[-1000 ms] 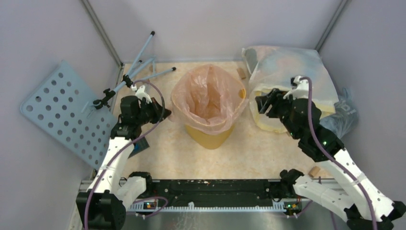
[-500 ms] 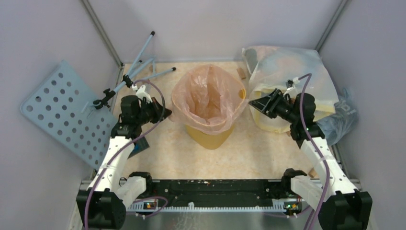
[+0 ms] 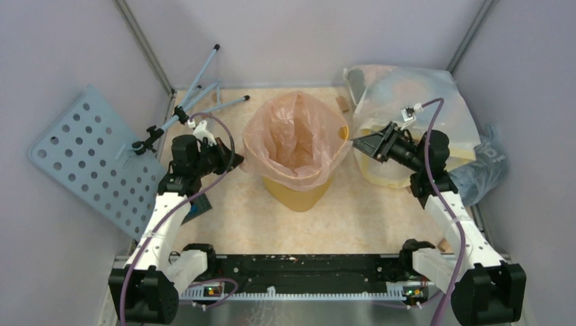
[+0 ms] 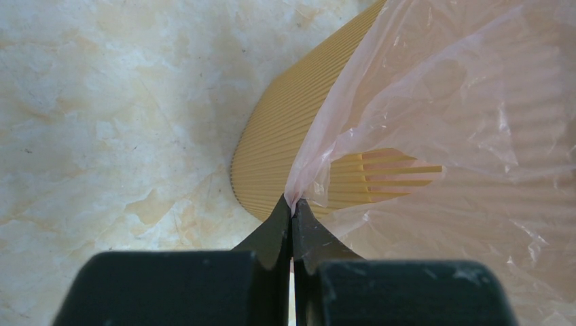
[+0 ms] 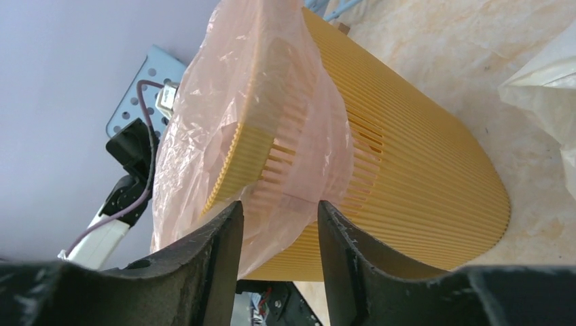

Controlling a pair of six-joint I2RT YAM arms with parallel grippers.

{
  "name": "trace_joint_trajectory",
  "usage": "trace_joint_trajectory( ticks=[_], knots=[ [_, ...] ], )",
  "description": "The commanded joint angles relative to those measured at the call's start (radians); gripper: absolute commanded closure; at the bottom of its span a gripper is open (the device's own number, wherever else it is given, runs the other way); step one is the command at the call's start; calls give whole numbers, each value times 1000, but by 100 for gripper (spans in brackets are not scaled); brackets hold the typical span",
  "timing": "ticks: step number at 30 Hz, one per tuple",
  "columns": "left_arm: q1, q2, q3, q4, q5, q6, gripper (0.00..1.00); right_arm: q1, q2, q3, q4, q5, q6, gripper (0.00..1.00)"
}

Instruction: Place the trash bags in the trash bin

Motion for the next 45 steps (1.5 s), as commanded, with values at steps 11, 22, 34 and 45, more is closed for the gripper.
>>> trace_joint_trajectory(
  ticks=[11, 22, 34, 45],
  knots=[
    [5, 4, 27, 39, 13, -3, 100, 16, 92, 1, 128, -35, 21, 62],
    [4, 27, 19, 55, 13, -6, 100, 33, 158, 8, 61, 18, -54, 100],
    [5, 75, -3, 95, 65, -10, 100, 45, 249, -8, -31, 122, -201, 100],
    [5, 113, -56, 145, 87, -60, 100, 91, 339, -50, 27, 159, -219, 100]
  ],
)
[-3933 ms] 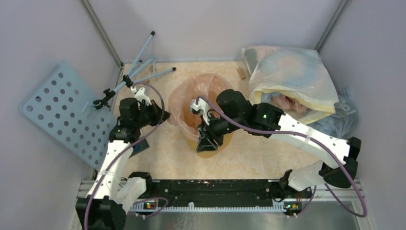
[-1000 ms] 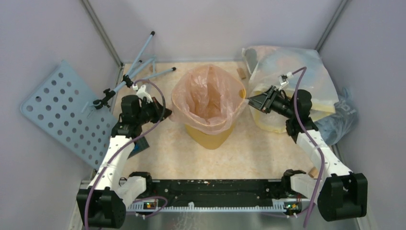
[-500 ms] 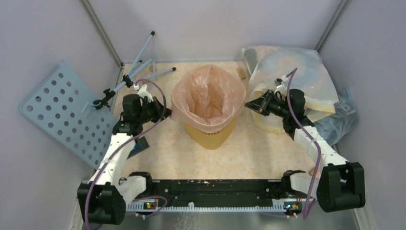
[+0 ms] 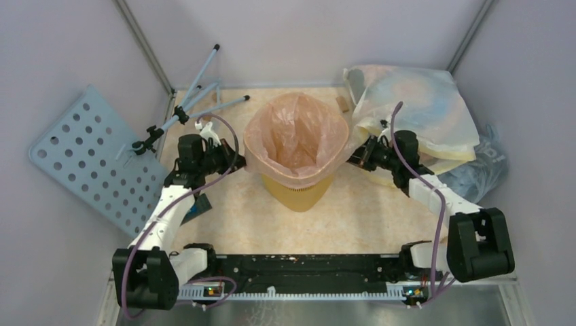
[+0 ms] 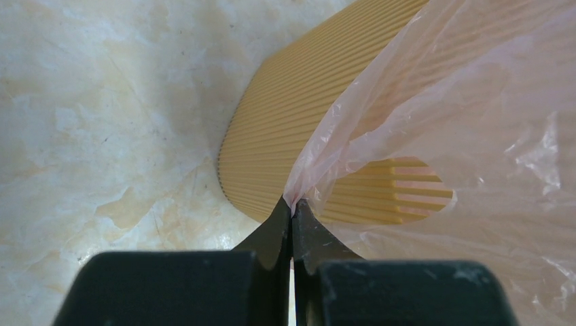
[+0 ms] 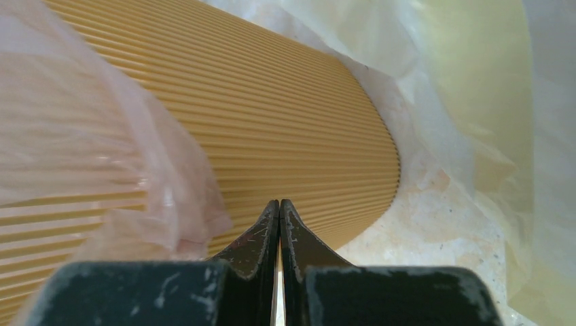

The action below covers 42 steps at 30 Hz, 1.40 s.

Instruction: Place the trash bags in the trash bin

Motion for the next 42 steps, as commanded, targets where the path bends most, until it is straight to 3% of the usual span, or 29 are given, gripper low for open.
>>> trace_joint_trajectory(
  ticks=[1, 6, 9, 14, 17, 20, 25, 32, 36, 42],
  knots=[
    [5, 15, -43, 80, 19, -33, 100, 15, 28, -22, 55, 35, -42, 100],
    [4, 13, -67, 106, 30, -55, 100, 23, 0, -44, 54, 54, -68, 100],
    [5, -7, -55, 98, 17, -54, 100, 22, -82, -29, 2, 94, -84, 85],
    [5, -21, -34, 81, 3, -49, 100, 22, -240, 30, -164, 240, -135, 79],
    [4, -22, -29, 80, 0, -49, 100, 22, -312, 37, -184, 285, -147, 66],
    [4, -24, -24, 78, 0, -48, 100, 23, -316, 44, -159, 234, -133, 57],
    [5, -31, -21, 76, -2, -52, 100, 53, -246, 81, -150, 199, -138, 53],
    [5, -37, -20, 75, 1, -52, 100, 87, -158, 104, -101, 195, -127, 55],
    [5, -28, -22, 75, -2, -50, 100, 95, -99, 108, -112, 216, -142, 77],
    [5, -14, -40, 93, -2, -52, 100, 94, -52, 58, -82, 223, -156, 97]
  ],
)
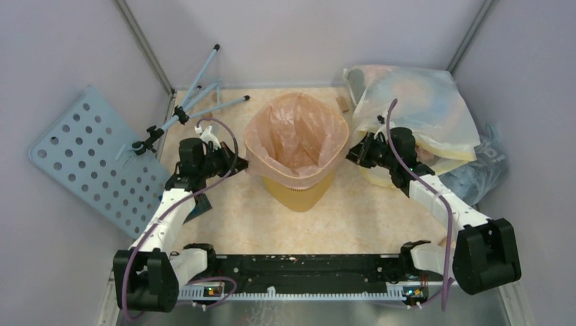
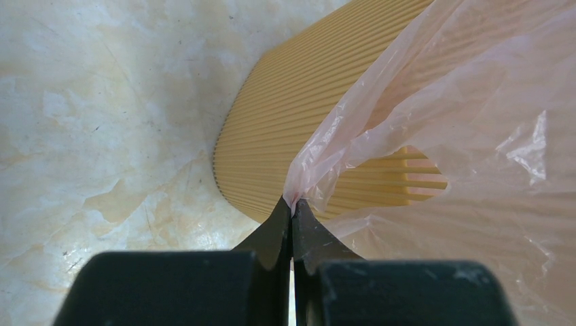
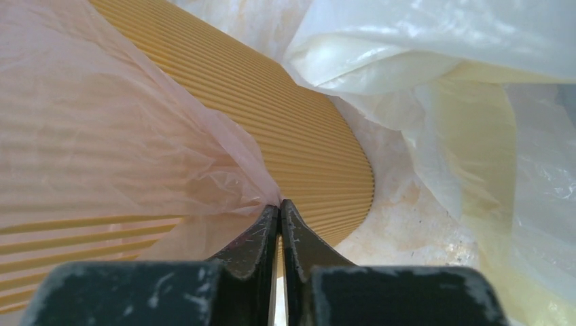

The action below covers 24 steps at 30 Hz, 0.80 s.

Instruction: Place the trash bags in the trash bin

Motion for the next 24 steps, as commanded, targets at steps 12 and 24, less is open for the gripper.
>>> trace_joint_trajectory(
  ticks=[12, 24],
  knots=[
    [5, 33, -47, 122, 17, -30, 100, 34, 100, -23, 74, 36, -55, 100],
    [4, 63, -83, 169, -17, -24, 100, 55, 134, -38, 87, 61, -70, 100]
  ],
)
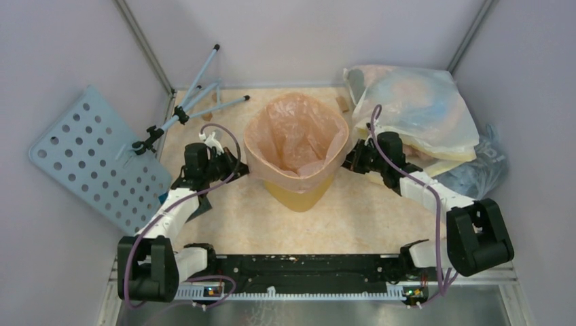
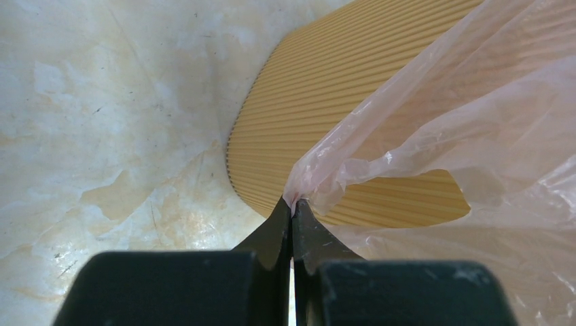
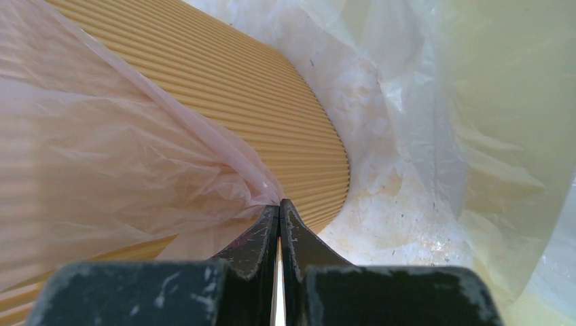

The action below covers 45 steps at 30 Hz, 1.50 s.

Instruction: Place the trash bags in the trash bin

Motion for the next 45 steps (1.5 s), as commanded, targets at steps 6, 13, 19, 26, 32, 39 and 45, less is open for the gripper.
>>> trace_joint_trajectory(
  ticks=[6, 13, 19, 26, 32, 39, 45],
  knots=[
    [5, -49, 44, -16, -50, 23, 95, 9, -94, 55, -91, 78, -72, 89],
    [5, -151, 101, -164, -227, 53, 37, 8, -240, 164, -317, 227, -154, 44],
    [5, -241, 153, -251, -326, 97, 22, 9, -344, 300, -458, 307, -232, 30],
    [5, -295, 122, -223, -250, 76, 26, 22, -364, 523, -514, 182, -366, 43],
    [5, -292, 47, -161, -157, 38, 25, 178, -236, 743, -584, 137, -473, 79],
    [5, -284, -14, -120, -111, 5, 24, 437, -33, 932, -646, 206, -621, 100],
    [4, -301, -50, -93, -108, 3, 24, 503, 115, 1024, -733, 221, -766, 100]
  ],
)
